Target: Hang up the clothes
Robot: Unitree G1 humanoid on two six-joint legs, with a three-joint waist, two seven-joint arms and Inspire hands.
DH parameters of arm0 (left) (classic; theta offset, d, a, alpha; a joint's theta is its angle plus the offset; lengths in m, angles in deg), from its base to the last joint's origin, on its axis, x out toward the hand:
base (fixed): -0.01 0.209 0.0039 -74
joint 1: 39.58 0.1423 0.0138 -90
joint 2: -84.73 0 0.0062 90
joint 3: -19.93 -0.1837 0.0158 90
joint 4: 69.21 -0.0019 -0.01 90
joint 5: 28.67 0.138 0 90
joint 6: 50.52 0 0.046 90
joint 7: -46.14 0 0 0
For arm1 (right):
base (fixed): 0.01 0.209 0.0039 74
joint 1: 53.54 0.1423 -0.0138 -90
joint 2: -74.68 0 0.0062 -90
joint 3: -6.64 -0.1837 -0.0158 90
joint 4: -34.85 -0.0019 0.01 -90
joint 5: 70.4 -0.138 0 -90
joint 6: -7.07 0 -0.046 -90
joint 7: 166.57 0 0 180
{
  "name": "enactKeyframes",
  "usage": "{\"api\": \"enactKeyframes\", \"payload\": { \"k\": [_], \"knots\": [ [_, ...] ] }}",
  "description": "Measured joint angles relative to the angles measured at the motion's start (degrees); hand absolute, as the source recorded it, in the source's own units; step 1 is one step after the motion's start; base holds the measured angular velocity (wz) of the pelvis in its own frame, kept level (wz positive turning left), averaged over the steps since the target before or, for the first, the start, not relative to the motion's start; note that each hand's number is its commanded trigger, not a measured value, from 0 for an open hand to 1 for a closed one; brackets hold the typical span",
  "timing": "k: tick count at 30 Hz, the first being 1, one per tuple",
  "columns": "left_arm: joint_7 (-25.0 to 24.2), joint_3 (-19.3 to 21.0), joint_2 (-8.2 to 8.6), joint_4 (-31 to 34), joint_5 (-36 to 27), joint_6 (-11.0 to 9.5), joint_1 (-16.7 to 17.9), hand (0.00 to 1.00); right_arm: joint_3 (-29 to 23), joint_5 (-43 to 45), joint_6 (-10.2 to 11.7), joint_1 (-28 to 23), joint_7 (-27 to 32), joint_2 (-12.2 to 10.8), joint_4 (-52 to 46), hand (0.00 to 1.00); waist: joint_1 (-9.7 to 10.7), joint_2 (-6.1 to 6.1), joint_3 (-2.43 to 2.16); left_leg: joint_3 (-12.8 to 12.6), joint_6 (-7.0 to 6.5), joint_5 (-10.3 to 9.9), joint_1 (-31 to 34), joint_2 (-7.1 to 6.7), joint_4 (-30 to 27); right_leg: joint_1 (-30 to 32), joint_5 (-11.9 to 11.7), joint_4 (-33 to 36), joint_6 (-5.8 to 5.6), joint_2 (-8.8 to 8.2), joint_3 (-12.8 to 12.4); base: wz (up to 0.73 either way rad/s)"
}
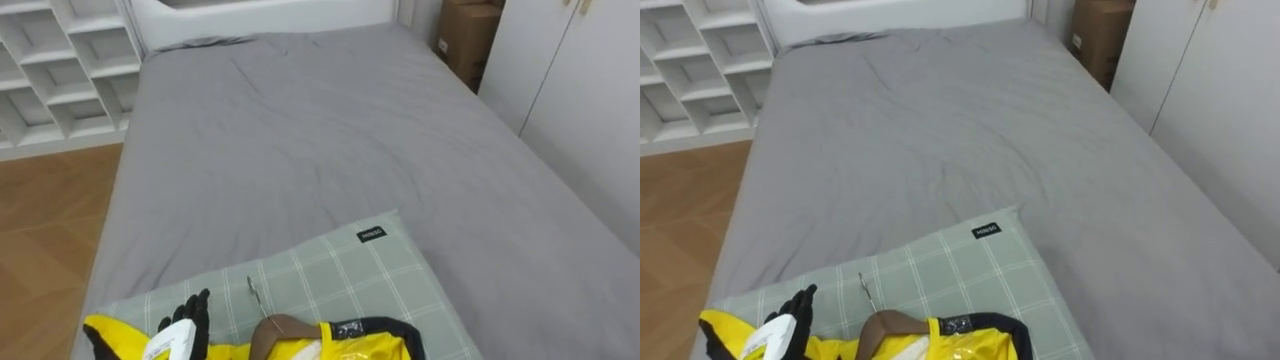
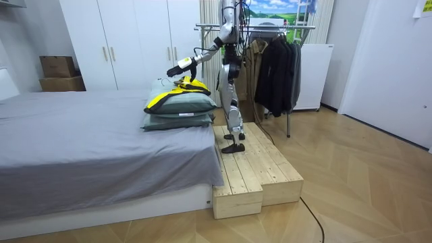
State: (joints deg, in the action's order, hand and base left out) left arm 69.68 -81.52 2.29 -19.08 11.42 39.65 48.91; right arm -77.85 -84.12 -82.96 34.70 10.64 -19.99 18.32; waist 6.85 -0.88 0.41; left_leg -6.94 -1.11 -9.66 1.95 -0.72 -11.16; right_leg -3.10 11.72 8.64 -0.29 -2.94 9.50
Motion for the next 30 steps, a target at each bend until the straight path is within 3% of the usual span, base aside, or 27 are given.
{"api": "enactKeyframes", "payload": {
  "k": [7, 15, 25, 30],
  "knots": [
    [-0.5, -0.1, 0.06, -0.8, 0.0, -0.1, -0.6, 0.0, 0.6, 0.0, 0.1, 0.6, -1.0, -0.1, 0.1, 0.0, 0.7, 0.2, -0.11, 0.0, -0.14, 0.1, 0.7, 0.03, -0.2, 0.2, -0.2, 0.3, 0.02, -0.03, 0.1, 0.0],
    [-1.6, -0.7, 0.86, -4.2, -2.0, -1.6, -7.4, 0.0, 3.8, -1.5, 0.2, 2.3, -1.1, -0.2, 0.0, 0.0, 0.8, 0.83, -0.16, 0.0, -0.53, 0.4, 2.9, 0.06, -0.6, 2.1, -1.0, 0.2, -0.11, -0.05, 0.1, 0.01],
    [-1.5, -0.7, 2.4, -9.0, -2.4, -1.5, -7.7, 0.0, 4.0, -1.2, -0.1, 3.9, -1.0, -0.4, 0.8, 0.0, 0.8, 1.03, -0.05, -0.4, -0.59, 0.6, 4.4, 0.06, -0.5, 3.8, -1.1, 0.1, -0.08, -0.07, -0.2, -0.01],
    [-1.5, -1.4, 2.72, -10.6, -8.3, -2.4, -7.6, 0.0, 4.5, -0.9, 0.0, 4.9, -1.0, -0.8, 0.8, 0.0, 0.9, 1.43, 0.2, -0.4, -0.59, 0.6, 4.1, 0.04, -0.3, 3.8, -1.1, 0.0, -0.08, -0.13, -0.3, 0.0]
  ]
}}
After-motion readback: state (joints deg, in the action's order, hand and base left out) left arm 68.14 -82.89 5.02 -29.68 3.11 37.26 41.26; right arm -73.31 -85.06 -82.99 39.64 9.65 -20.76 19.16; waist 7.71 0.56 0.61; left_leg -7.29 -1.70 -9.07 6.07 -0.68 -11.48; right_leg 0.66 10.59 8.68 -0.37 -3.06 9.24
